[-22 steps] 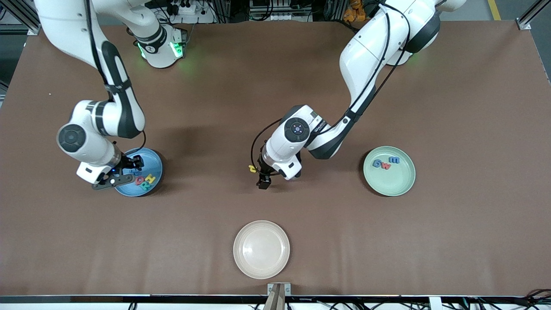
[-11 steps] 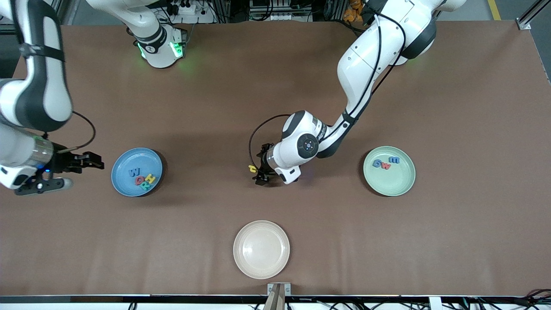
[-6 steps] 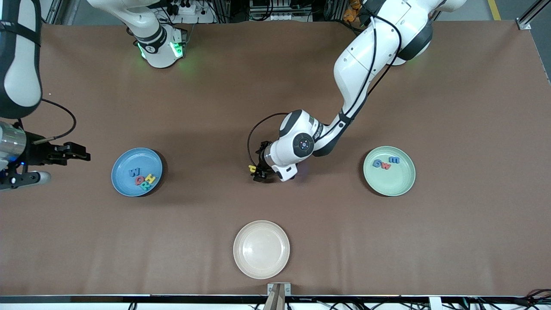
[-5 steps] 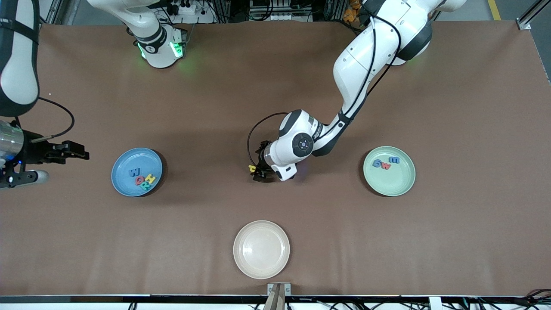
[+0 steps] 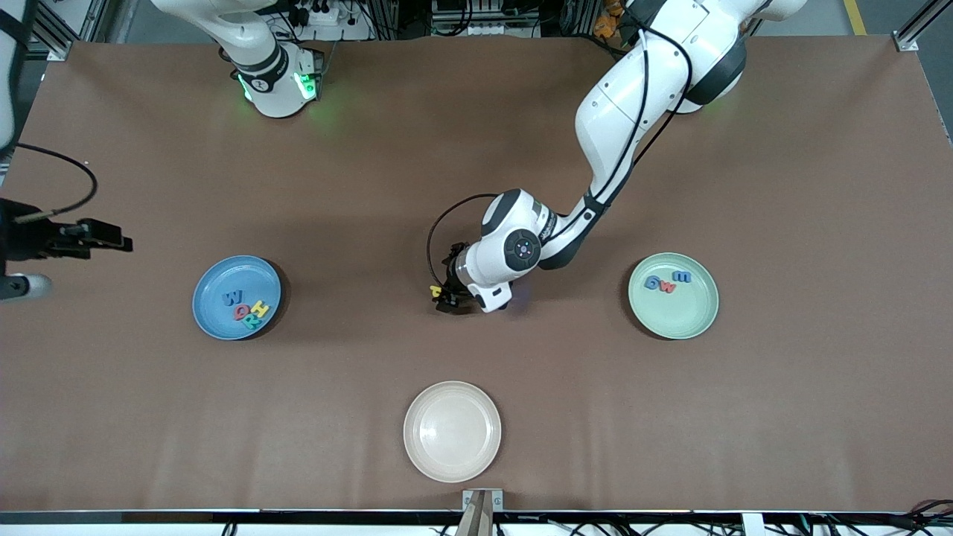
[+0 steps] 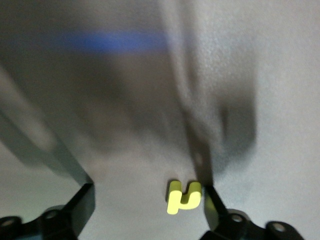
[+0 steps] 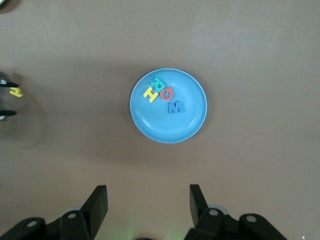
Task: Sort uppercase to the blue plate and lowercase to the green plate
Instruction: 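Grasp the yellow letter with the left gripper while the right gripper withdraws, then carry the yellow letter to the green plate and release it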
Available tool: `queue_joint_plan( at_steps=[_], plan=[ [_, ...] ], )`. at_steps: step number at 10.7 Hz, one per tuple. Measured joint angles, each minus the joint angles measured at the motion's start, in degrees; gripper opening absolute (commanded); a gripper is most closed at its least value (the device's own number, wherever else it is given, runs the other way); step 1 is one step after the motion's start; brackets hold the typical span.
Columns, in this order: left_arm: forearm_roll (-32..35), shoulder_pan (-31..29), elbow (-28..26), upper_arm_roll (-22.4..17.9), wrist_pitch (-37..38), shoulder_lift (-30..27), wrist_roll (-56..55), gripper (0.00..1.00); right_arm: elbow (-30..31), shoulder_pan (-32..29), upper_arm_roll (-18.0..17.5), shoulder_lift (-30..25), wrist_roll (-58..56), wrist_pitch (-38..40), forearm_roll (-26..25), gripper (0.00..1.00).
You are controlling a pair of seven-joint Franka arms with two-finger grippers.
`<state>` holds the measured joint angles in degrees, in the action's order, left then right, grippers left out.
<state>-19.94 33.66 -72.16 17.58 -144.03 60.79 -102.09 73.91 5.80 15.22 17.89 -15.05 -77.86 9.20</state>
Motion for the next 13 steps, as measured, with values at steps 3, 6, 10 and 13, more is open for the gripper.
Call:
queue_joint_plan(
  at_steps=[3, 6, 10, 13],
  plan=[
    [0.0, 0.07, 0.21, 0.08, 0.01, -0.18, 0.37, 0.11, -4.9, -4.32, -5.07, -0.03, 2.11, 6.43, 0.0, 0.78],
    [0.0, 0.04, 0.28, 0.11, 0.09, -0.47, 0.38, 0.0, -7.62, -4.83, -5.74, -1.14, 4.61, 12.53, 0.0, 1.0],
    [0.0, -0.05, 0.29, -0.06, 0.29, -0.56, 0.38, 0.0, -7.62, -4.69, -6.59, -3.38, 8.18, 15.77, 0.0, 1.0],
    [0.01, -1.42, 0.86, -1.6, 5.07, -1.8, 0.47, 0.0, -5.34, -4.61, -6.68, -5.19, 8.84, 15.53, 0.0, 1.0]
  ],
)
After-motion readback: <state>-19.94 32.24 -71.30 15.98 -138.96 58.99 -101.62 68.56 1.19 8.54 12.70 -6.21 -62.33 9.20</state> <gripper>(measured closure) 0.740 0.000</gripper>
